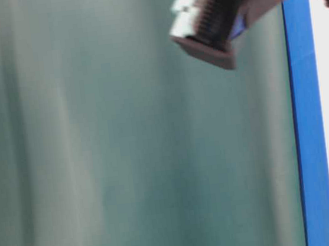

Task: Touch the tip of the soldering iron to the mark.
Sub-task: 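Close the right gripper around the red handle of the soldering iron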

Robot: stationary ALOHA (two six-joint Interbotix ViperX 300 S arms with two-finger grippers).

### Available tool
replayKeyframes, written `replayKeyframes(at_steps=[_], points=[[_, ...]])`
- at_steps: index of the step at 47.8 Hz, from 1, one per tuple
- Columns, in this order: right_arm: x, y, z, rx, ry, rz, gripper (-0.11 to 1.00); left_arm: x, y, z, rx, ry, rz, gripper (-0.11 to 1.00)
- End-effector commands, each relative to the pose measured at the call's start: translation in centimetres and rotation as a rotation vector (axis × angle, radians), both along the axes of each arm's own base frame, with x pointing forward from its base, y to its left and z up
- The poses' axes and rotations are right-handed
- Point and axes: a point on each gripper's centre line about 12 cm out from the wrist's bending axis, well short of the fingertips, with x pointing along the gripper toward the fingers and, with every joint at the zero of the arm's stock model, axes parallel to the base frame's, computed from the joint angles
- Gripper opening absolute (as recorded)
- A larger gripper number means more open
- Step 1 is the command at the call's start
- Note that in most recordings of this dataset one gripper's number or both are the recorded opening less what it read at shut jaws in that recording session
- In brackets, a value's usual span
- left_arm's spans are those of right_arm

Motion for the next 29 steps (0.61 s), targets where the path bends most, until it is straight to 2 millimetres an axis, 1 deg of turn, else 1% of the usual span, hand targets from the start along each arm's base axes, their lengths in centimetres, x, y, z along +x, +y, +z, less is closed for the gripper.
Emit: replayKeyframes(at_steps=[1,8,10,12,14,21,24,26,29], points=[[0.55,0.39,0.52,0.009,-0.024,-0.003,0.88,0.10,0.02,0.42,0.002,-0.015,0.001,0.02],[0.71,0.52,0.32,0.007,-0.023,-0.001,0.87,0.09,0.02,0.38,0.002,-0.015,0.001,0.02],[0.74,0.54,0.29,0.005,-0.023,0.000,0.85,0.09,0.02,0.38,0.002,-0.015,0.001,0.02],[0.76,0.46,0.24,0.003,-0.023,-0.001,0.80,0.09,0.02,0.38,0.002,-0.015,0.001,0.02],[0.71,0.50,0.16,-0.003,-0.024,0.001,0.71,0.09,0.02,0.38,0.002,-0.015,0.001,0.02],[0.73,0.49,0.21,-0.033,-0.030,0.013,0.29,0.09,0.02,0.38,0.000,-0.015,0.001,0.02],[0.77,0.50,0.25,-0.037,-0.032,0.014,0.15,0.08,0.02,0.32,0.000,-0.014,0.001,0.02],[0.77,0.50,0.25,-0.038,-0.032,0.015,0.07,0.08,0.02,0.32,0.000,-0.014,0.001,0.02],[0.77,0.50,0.25,-0.039,-0.032,0.015,0.06,0.08,0.02,0.32,0.000,-0.014,0.001,0.02]])
